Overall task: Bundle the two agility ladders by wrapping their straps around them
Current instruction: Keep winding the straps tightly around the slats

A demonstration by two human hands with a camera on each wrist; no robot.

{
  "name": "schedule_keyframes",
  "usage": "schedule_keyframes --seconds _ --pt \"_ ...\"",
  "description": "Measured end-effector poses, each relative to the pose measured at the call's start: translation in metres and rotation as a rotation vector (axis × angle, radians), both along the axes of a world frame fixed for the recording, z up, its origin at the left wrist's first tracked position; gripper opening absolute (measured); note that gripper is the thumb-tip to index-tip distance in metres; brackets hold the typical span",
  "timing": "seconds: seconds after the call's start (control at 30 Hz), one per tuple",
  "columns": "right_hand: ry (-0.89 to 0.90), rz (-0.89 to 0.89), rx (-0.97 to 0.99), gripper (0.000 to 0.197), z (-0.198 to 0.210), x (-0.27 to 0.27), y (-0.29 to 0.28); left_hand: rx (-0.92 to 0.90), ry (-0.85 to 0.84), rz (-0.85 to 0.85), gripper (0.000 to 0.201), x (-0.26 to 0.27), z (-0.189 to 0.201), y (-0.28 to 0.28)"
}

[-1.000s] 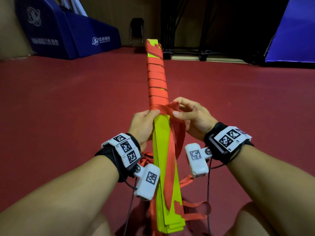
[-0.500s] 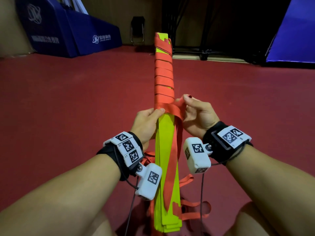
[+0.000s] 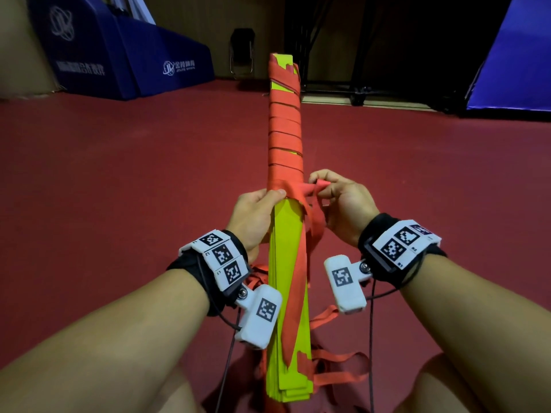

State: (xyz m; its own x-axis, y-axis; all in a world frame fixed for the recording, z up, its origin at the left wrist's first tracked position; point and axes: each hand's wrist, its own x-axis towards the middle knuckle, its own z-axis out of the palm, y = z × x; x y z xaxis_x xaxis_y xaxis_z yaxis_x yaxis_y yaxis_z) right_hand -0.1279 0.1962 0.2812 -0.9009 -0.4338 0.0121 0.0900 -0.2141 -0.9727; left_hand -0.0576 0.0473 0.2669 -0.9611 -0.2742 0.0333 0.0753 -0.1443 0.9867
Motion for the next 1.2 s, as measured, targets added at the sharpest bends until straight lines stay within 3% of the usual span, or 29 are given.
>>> schedule_keyframes --seconds 0.47,0.67,0.73,0.87,1.0,1.1,1.2 --pt "0.212 -0.131 0.168 0.020 -0.007 -0.010 0.007 -0.024 0.012 0.059 0.019 -0.004 -0.003 -0.004" --pt "0.010 -0.125 0.313 0.049 -0.010 -0.011 0.004 -0.011 0.018 0.056 0.024 -0.004 -0.003 -0.005" --pt "0.003 -0.126 0.406 0.049 -0.014 -0.013 0.003 -0.025 0.015 0.051 0.022 -0.004 -0.003 -0.005" --pt "0.291 -0.262 0.700 0.044 -0.022 -0.019 0.003 -0.052 0.014 0.036 0.018 -0.004 -0.005 -0.004" --pt "0.402 -0.431 0.638 0.029 -0.022 -0.025 0.005 -0.061 0.026 0.023 0.017 -0.004 -0.005 -0.003" --pt "0.361 -0.362 0.614 0.025 -0.024 -0.024 0.006 -0.063 0.017 0.030 0.020 -0.004 -0.004 -0.004" --pt "0.353 -0.364 0.626 0.035 -0.027 -0.026 0.009 -0.055 0.013 0.032 0.019 -0.004 -0.004 -0.004"
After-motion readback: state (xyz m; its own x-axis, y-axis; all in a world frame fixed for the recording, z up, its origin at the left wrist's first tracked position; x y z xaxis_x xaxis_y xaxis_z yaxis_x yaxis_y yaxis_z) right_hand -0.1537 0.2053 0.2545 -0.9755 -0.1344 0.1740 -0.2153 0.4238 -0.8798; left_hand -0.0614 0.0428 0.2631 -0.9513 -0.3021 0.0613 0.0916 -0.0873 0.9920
